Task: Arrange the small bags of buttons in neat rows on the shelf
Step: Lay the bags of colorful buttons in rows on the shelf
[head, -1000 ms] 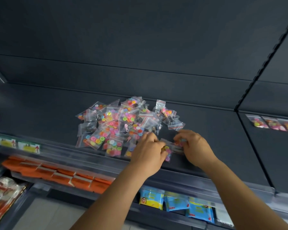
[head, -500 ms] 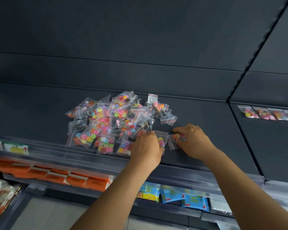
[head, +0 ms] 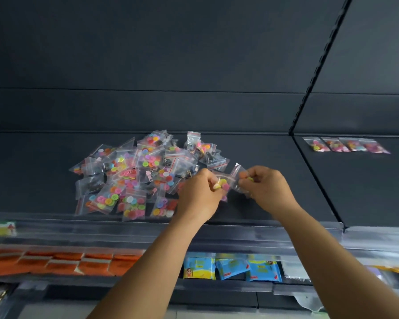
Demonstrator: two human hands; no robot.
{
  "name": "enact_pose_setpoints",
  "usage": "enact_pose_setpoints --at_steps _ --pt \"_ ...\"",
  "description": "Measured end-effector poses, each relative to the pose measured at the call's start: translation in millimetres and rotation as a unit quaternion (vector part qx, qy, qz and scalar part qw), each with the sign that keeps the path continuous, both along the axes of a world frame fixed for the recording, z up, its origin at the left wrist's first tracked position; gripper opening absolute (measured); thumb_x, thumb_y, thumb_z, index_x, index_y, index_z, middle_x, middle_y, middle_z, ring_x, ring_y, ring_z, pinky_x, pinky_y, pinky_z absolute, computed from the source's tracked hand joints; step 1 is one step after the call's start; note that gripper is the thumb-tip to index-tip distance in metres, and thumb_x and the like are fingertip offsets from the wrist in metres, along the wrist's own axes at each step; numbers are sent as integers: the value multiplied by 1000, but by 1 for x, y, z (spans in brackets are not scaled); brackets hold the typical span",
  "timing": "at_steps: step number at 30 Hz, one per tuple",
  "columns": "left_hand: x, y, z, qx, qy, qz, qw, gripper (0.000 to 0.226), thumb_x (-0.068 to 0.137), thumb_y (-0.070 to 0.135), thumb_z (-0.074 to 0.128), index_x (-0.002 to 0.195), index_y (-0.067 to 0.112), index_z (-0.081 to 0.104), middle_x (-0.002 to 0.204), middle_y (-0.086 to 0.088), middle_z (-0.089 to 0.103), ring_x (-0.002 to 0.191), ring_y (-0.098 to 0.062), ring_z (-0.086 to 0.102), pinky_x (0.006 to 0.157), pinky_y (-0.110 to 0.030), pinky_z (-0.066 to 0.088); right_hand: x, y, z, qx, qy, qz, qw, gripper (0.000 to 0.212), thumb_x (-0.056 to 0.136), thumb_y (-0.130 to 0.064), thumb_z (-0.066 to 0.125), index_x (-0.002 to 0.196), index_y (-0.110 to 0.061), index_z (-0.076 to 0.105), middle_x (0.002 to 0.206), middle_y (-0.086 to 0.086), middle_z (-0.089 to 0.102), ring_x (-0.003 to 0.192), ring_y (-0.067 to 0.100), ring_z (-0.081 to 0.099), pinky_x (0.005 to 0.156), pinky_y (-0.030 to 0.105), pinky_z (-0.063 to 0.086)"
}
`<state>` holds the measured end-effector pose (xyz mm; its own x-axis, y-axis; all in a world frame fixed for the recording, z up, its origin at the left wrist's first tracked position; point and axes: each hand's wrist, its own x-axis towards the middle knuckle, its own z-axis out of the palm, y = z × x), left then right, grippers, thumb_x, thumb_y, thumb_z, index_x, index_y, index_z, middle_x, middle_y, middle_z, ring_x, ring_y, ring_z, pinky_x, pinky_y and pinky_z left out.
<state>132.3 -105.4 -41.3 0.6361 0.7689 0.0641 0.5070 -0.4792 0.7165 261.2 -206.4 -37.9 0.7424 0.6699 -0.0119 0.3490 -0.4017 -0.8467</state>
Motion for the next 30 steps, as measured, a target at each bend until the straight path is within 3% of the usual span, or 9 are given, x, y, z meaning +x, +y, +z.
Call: enact_pose_setpoints --at_steps 2,4,8,13,16,19,26,28,30 --pt "8 -4 6 -50 -52 -8 997 17 81 36 71 83 25 59 73 12 67 69 -4 61 55 -18 43 3 -7 3 35 30 -24 999 14 85 -24 64 76 -14 67 59 -1 60 50 9 48 49 25 41" --pt "17 -10 13 -90 -94 -26 991 10 83 32 69 82 24 63 67 16 69 66 0 63 53 -13 42 9 -15 8 55 39 -43 997 17 86 -23 63 75 -11 66 57 -1 52 44 4 39 41 18 34" --pt "46 -27 22 -113 -109 -60 986 10 90 26 60 90 20 67 79 6 71 78 -14 65 71 -31 51 31 -36 20 91 47 -74 992 15 88 -19 60 75 -19 68 47 -12 47 38 3 32 36 16 28" --pt "95 -58 25 -131 -128 -77 980 9 89 25 63 87 17 67 77 2 70 67 -10 60 69 -31 52 75 -72 31 118 52 -85 988 19 90 -18 56 78 -21 70 52 -7 54 49 12 40 44 21 33" --pt "137 -83 26 -144 -142 -78 976 10 85 25 68 78 17 66 71 2 69 56 -4 54 61 -24 49 116 -101 33 135 48 -98 985 16 86 -18 61 75 -22 71 51 -12 59 41 3 39 39 14 33" --pt "187 -113 26 -160 -141 -80 974 11 86 26 67 81 17 69 72 4 70 60 -1 59 62 -24 50 166 -131 34 141 48 -111 983 10 83 -22 65 74 -19 67 59 -13 66 49 0 50 43 9 37" --pt "289 -170 27 -154 -109 -48 981 6 89 23 60 89 20 66 80 2 69 80 -18 67 75 -37 55 274 -183 27 86 64 -95 990 15 85 -24 61 72 -17 65 68 3 68 63 19 58 62 37 51" --pt "303 -173 24 -143 -93 -20 985 5 89 21 61 94 19 62 82 3 68 77 -16 66 68 -32 55 292 -186 20 71 70 -80 992 4 84 -22 62 81 -19 62 71 4 69 64 20 60 69 44 55" --pt "307 -171 19 -124 -66 15 990 12 89 21 61 100 20 56 84 9 65 73 -6 62 55 -17 46 302 -184 12 66 77 -71 992 12 83 -21 64 90 -25 55 70 0 69 62 18 62 70 42 56"
